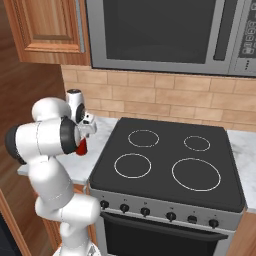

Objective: Four empty soda cans are scattered around the kitchen. Gather all the cans and cluster them next to the stove for recycling.

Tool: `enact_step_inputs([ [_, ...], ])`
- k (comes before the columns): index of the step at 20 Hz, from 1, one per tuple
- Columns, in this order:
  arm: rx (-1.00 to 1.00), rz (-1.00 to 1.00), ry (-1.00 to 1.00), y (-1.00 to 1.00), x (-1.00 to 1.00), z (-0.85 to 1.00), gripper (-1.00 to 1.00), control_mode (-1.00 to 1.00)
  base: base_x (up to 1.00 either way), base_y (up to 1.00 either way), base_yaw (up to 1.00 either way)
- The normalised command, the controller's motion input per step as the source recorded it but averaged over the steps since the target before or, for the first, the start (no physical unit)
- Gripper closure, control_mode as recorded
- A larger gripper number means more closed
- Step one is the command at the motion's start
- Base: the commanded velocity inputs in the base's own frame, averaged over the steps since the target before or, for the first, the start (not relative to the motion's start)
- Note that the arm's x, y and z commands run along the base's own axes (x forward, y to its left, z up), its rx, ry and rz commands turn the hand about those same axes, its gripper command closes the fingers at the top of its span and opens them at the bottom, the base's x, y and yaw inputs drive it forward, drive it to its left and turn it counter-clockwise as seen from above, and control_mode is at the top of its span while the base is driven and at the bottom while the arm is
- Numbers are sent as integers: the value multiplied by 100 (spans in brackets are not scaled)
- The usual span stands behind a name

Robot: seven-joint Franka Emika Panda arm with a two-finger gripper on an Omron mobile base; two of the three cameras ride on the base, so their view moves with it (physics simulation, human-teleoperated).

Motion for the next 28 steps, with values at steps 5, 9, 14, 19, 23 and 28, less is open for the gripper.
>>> enact_step_inputs([
  [5,0,1,-16,0,-26,46,-100,-100,0,0,0],
  [9,0,2,-11,-7,-47,55,-100,-100,0,0,0],
  [14,0,2,-7,-15,-69,59,-100,-100,0,0,0],
  [19,1,0,-5,-14,-80,47,-100,-100,0,0,0],
  [23,1,0,-6,-16,-87,50,-100,-100,0,0,0],
  [28,3,0,-1,-20,-83,49,-100,-100,0,0,0],
])
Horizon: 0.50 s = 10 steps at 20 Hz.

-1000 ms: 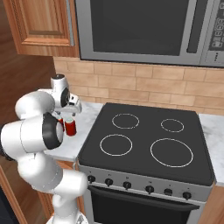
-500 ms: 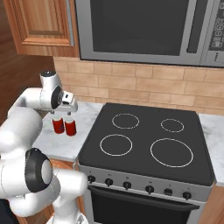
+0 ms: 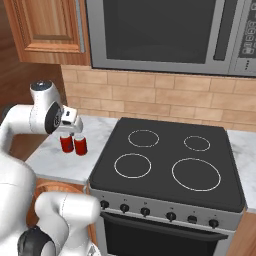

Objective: Four empty soda cans are scattered around the kitchen. Gather all the cans and cluster them next to the stove for recycling.

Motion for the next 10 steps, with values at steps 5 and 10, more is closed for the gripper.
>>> enact_step_inputs([
  [5,3,3,0,-23,-77,40,-100,-100,0,0,0],
  [10,3,3,-3,-20,-75,33,-100,-100,0,0,0],
])
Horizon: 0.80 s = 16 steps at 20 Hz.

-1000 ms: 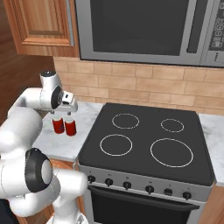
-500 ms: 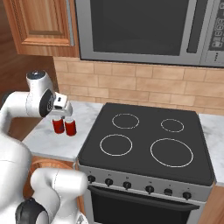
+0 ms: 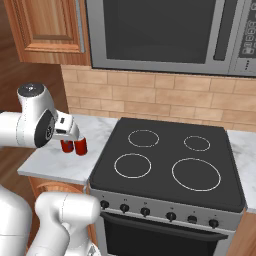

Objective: Four empty soda cans are scattered around the kitchen. Gather all the cans and cluster them next to the stove for recycling.

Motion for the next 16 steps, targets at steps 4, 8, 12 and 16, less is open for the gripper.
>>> enact_step_inputs([
  [4,1,0,-6,-14,-77,24,-100,-100,0,0,0],
  [8,2,0,-1,-10,-67,20,-100,-100,0,0,0],
  [12,1,0,0,-3,-55,23,-100,-100,0,0,0],
  [16,1,0,0,-5,-52,20,-100,-100,0,0,0],
])
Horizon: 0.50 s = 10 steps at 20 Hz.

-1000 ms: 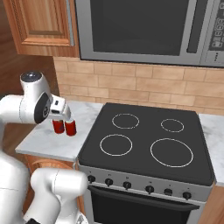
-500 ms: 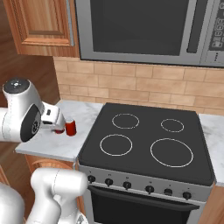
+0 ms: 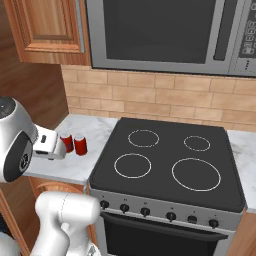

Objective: Four empty soda cans are scattered around the kitchen. Gather all the cans and cluster them next to the stove for recycling.

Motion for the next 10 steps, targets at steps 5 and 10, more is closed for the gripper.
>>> enact_step_inputs([
  [5,1,0,0,-2,-22,5,-100,100,-33,-6,0],
  [10,0,0,0,0,0,0,-100,100,-42,-32,-2],
])
